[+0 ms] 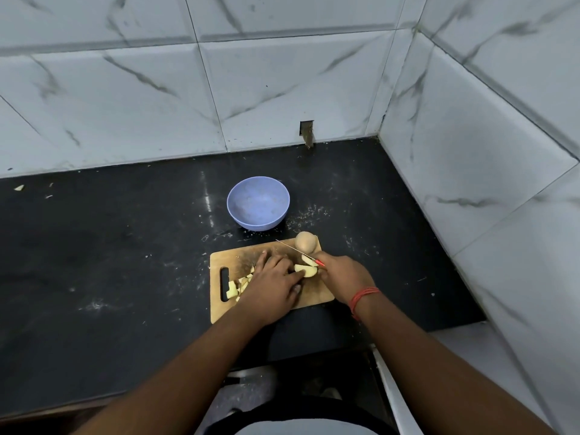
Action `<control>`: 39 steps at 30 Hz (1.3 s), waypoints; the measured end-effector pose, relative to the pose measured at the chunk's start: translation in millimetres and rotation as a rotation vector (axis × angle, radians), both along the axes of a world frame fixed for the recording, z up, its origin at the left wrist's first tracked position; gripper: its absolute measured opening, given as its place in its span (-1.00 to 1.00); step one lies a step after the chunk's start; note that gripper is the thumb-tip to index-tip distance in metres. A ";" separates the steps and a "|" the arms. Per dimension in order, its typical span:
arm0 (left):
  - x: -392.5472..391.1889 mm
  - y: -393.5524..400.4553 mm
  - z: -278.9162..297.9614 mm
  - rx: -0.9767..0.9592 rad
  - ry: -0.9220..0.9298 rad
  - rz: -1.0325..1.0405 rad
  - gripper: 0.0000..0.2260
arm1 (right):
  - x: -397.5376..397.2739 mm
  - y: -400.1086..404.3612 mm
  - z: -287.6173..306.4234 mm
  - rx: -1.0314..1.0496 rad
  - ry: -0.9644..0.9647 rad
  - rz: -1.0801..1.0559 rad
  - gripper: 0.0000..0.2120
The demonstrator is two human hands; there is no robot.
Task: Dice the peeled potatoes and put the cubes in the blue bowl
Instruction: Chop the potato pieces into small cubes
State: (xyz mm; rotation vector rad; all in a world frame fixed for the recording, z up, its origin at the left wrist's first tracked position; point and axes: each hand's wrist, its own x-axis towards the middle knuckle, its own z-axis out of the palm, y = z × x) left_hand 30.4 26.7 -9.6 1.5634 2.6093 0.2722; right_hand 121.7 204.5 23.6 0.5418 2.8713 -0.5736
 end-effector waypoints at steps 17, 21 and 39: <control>1.0 -6.1 -4.0 -0.081 0.091 -0.060 -0.50 | -9.2 -7.1 -11.3 -0.045 0.165 -0.076 -0.87; 2.6 -7.0 -2.9 -0.087 0.085 -0.057 -0.49 | -14.2 -9.9 -9.5 -0.091 0.172 -0.082 -0.90; 6.9 -6.8 1.7 -0.103 0.035 -0.044 -0.56 | -2.5 -11.2 -18.3 -0.179 0.263 -0.184 -0.85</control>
